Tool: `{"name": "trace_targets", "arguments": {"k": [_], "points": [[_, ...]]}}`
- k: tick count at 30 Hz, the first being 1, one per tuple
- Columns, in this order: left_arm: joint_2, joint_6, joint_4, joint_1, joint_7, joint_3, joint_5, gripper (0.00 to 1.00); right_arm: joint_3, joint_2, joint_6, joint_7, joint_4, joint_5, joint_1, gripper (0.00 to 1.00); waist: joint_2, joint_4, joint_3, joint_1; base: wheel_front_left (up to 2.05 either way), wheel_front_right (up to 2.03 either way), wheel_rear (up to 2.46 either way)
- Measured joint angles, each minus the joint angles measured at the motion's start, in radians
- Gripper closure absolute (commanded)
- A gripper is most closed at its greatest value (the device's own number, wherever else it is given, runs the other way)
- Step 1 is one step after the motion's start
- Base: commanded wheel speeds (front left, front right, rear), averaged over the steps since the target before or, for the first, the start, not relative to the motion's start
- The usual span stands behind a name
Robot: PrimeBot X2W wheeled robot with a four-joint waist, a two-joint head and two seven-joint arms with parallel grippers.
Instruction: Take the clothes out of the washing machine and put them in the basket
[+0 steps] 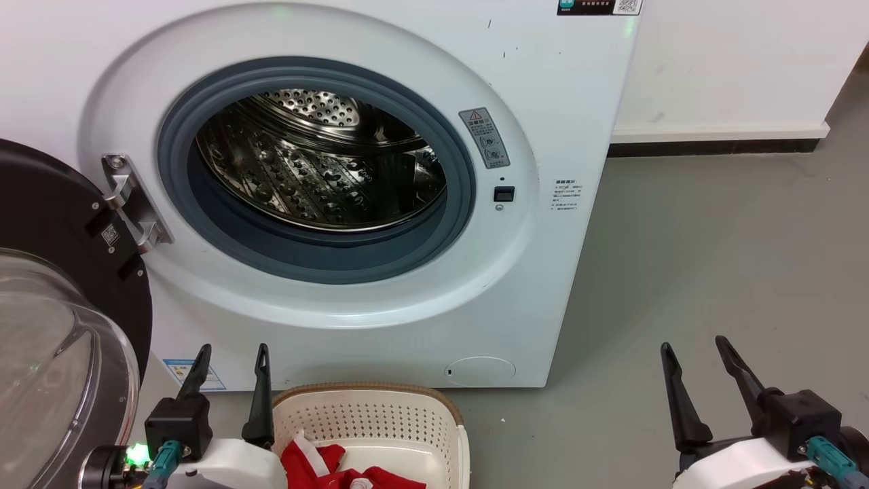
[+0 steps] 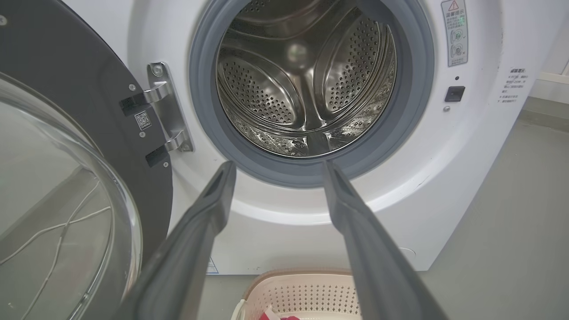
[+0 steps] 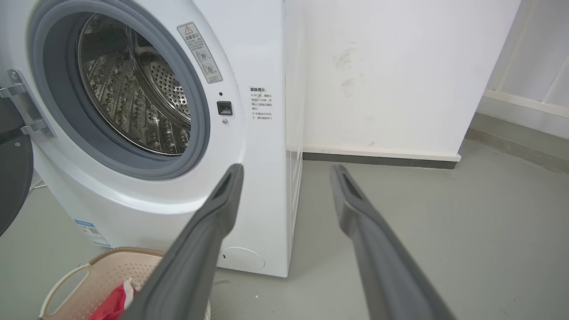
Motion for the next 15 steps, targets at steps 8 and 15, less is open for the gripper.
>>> {"name": "trace_targets", "arguments": {"k": [8, 15], "points": [[0.005, 0.006, -0.003, 0.004, 0.005, -0.005, -0.008, 0.0, -0.001, 0.0, 0.0, 0.0, -0.002, 0.0, 0.0, 0.0, 0.0, 0.0, 0.003, 0.0, 0.0, 0.0, 0.0], [0.011, 0.012, -0.008, 0.004, 0.005, -0.008, -0.011, 0.0, -0.001, 0.0, 0.0, 0.0, -0.002, 0.001, 0.0, 0.0, 0.0, -0.001, 0.003, 0.0, 0.0, 0.0, 0.0]]}}
